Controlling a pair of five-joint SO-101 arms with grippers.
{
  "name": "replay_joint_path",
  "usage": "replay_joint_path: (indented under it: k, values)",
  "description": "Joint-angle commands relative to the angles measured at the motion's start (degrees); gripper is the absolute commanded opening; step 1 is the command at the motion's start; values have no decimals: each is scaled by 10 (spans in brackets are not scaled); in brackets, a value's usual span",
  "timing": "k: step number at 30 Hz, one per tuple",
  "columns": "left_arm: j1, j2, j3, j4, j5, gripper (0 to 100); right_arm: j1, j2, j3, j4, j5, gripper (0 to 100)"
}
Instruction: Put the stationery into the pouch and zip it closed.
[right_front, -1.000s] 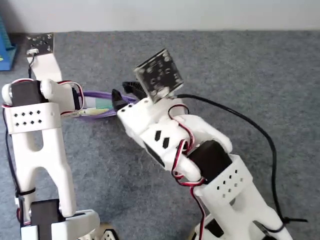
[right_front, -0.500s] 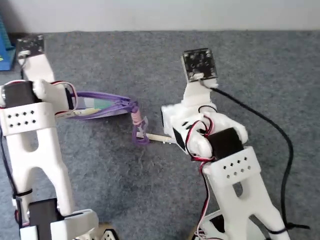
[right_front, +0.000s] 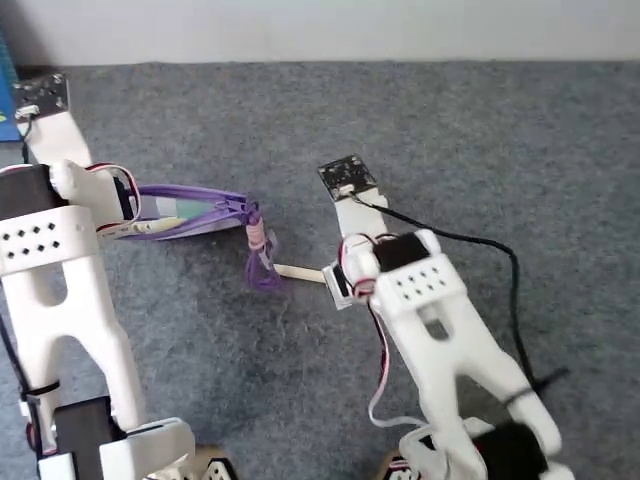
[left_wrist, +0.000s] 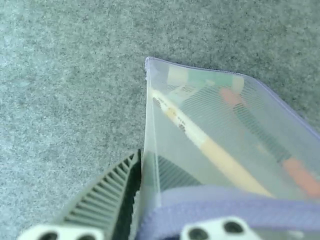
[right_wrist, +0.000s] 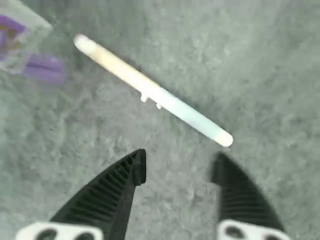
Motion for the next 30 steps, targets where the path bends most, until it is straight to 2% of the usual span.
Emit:
replay_joint_path:
  k: [1,9,15,23,30]
  values:
    - [-8,-4,-1,15,4,11,-10,73,-82,-2,24,288]
    - [-8,-3,-1,15,4,11,-11,305,-264,3,68,288]
    - [-10,-3,-1,15,4,11,-22,393,-342,4,109,288]
    - [-10,-3,-1,15,4,11,-57,397,-347,5,134,288]
    - [-10,-2,-1,15,4,11,-58,327,-347,62,131,288]
